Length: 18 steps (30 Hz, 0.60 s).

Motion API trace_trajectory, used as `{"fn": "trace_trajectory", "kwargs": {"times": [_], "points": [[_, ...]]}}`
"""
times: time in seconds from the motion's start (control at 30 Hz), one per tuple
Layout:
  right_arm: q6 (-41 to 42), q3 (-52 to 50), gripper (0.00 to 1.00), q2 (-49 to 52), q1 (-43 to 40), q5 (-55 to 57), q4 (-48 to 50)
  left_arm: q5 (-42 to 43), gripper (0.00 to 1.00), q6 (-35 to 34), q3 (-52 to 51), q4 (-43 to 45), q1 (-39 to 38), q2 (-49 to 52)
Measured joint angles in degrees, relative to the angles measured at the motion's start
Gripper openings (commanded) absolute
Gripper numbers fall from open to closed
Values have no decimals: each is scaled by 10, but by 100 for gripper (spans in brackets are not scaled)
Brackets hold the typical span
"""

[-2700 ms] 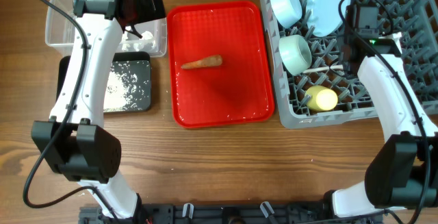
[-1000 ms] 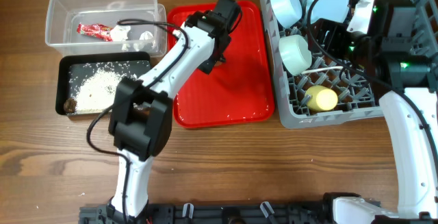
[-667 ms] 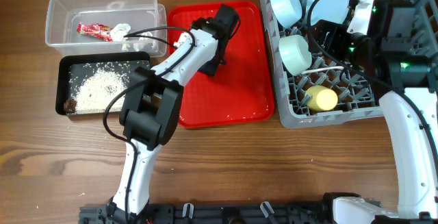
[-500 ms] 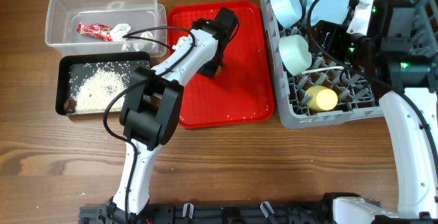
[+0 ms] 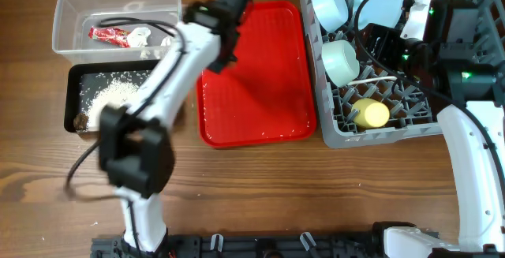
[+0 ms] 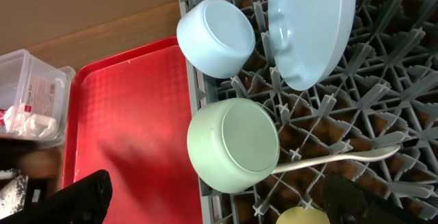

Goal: Sort waste into correct bins and load items into the dishwasher rack
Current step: 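Carry the carrot left and drop it onto the black rice tray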

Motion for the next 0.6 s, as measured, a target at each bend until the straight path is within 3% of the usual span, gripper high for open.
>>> {"fn": "trace_trajectory", "kwargs": {"times": [0.13,0.3,0.47,0.6], "points": [[0,0,100,0,0,2,0,-21,30,8,2,-55,71,-101],[0,0,100,0,0,10,0,-33,31,9,-12,-80,183,-108],[0,0,100,0,0,10,0,-11,35,12,-124,-24,274,-85],[0,0,100,0,0,10,0,0,40,15,-228,76,306,-68]]}}
